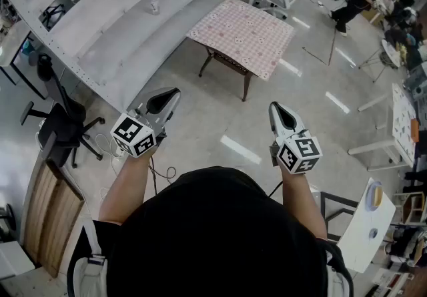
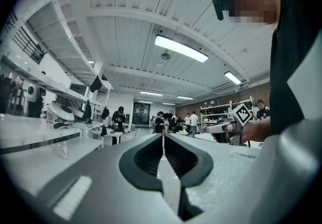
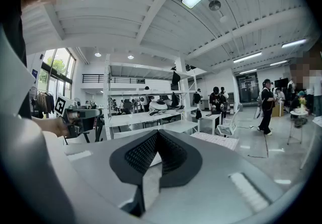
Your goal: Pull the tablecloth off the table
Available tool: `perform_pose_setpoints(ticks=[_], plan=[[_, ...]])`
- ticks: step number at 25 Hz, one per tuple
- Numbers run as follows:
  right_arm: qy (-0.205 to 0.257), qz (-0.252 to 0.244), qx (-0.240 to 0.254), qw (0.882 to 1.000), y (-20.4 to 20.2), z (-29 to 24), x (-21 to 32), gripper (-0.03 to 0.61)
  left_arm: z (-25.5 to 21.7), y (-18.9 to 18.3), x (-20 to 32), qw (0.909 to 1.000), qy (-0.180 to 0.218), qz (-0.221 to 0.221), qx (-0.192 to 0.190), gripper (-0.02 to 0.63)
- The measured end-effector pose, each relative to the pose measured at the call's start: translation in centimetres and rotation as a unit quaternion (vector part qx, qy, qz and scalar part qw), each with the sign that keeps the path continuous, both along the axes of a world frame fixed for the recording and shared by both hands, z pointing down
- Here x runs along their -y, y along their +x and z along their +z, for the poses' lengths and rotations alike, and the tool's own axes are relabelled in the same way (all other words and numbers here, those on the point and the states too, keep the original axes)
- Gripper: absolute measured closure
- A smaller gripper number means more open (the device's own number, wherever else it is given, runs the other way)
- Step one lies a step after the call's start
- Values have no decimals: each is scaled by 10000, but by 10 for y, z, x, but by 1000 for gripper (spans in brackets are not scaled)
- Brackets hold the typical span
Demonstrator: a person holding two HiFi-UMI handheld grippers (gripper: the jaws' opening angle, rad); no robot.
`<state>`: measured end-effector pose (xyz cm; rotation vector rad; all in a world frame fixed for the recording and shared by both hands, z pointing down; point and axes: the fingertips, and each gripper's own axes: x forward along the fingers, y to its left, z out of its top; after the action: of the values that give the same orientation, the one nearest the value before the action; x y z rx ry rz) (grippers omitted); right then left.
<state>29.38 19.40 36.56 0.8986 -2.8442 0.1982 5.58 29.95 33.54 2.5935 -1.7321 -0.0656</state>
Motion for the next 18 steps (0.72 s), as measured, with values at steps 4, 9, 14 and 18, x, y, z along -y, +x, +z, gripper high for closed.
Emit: perform_pose_setpoints(ticks=[4, 9, 14, 18], plan=[[10, 68, -17, 10000, -4, 0, -5, 549, 3, -7, -6, 10000, -37, 8, 9, 612], [-33, 108, -22, 9999, -3, 1, -9, 549, 4, -10, -10, 10000, -93, -12, -19, 614], [-120, 139, 87, 9998, 0, 1, -7, 549, 6, -13, -13, 9999, -141, -56, -60, 614], [-138, 135, 105, 9998, -1, 2, 0, 548, 11, -17, -7, 9997, -207, -126, -50, 612]])
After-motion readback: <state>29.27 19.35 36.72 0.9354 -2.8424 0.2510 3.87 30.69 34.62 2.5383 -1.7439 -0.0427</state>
